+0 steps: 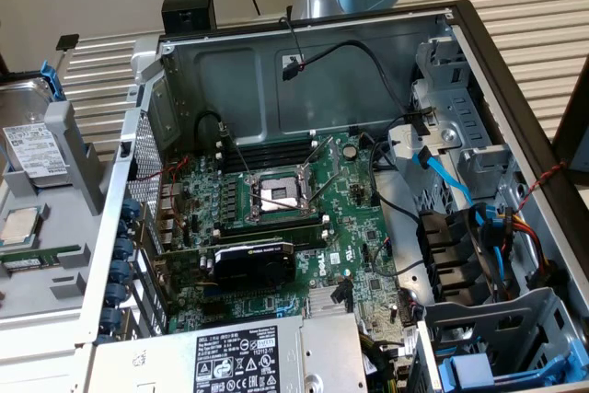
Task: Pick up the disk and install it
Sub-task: 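Pick up the disk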
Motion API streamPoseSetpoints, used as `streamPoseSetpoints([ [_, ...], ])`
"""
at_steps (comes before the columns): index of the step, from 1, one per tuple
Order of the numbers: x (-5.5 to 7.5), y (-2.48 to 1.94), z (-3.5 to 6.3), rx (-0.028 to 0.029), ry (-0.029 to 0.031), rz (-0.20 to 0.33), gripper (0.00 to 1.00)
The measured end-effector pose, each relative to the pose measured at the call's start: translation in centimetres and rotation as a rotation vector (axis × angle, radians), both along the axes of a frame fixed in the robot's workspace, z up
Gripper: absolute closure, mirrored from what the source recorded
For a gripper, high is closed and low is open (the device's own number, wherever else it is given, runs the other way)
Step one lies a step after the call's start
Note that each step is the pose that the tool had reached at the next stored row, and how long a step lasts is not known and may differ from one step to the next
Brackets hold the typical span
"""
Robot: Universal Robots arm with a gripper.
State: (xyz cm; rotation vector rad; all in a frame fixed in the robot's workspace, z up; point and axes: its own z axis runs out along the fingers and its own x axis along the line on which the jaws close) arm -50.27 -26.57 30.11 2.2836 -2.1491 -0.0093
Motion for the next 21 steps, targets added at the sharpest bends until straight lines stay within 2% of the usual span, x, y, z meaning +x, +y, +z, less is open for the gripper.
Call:
streamPoseSetpoints([
  [4, 0.35, -0.24, -0.11, 0.0021, 0.0, 0.004, 0.29],
  [9, 0.38, -0.25, -0.62, 0.006, 0.0, 0.004, 0.29],
  [13, 0.38, -0.24, -0.72, 0.0064, 0.0009, 0.004, 0.29],
  [15, 0.38, -0.15, -0.76, 0.0065, 0.0013, 0.004, 0.29],
  [18, 0.38, 0.21, -0.78, 0.0065, 0.0018, 0.004, 0.29],
  [21, 0.38, 0.25, -0.82, 0.0065, 0.0025, 0.004, 0.31],
])
